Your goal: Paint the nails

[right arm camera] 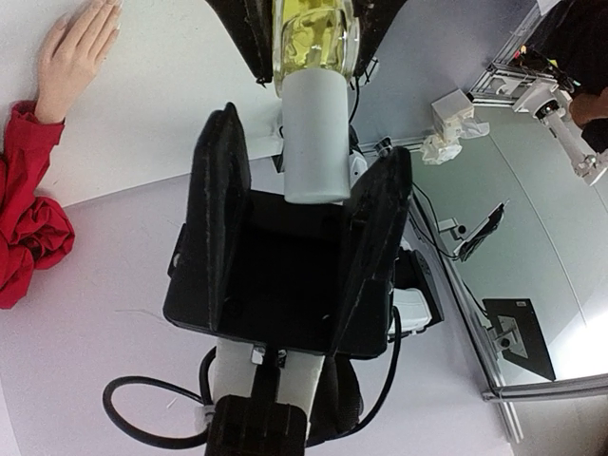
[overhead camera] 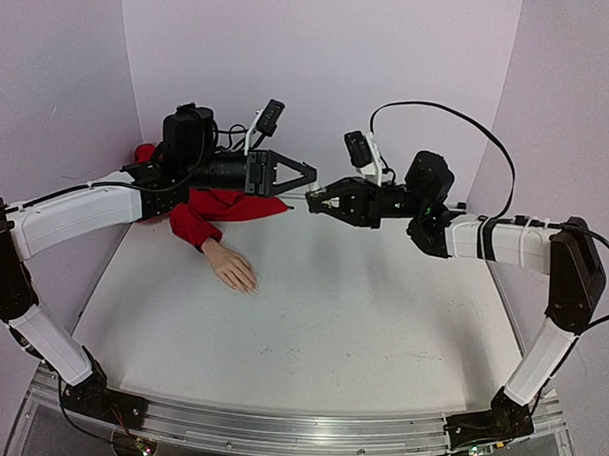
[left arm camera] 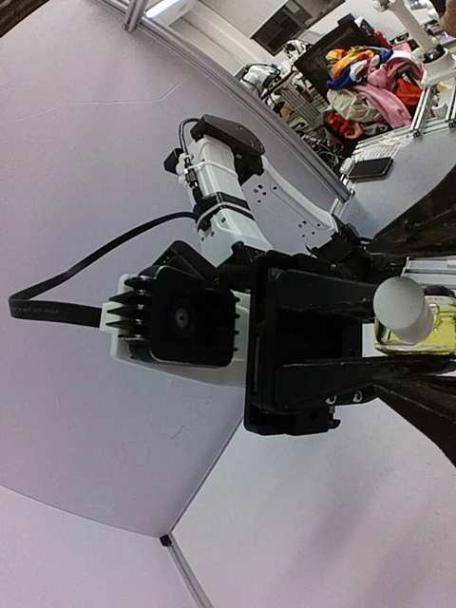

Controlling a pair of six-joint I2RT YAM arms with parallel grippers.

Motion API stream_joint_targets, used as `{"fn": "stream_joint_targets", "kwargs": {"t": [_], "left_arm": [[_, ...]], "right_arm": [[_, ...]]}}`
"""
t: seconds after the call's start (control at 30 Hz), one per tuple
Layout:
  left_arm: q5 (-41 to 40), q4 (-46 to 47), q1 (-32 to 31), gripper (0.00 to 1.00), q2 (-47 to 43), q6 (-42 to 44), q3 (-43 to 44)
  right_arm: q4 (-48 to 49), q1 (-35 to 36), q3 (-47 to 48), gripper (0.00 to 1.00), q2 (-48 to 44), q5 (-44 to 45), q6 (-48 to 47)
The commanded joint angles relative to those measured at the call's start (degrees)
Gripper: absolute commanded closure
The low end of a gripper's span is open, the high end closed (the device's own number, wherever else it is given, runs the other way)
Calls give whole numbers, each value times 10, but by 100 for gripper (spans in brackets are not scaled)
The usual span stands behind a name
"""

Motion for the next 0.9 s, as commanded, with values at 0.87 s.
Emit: {"fn": "stream_joint_targets", "kwargs": {"t": [0.87], "left_arm": [[-263,-1,-40,100,-47,22,-48]], "right_arm": [[-109,216,32,100,-23,1049,-438]]}}
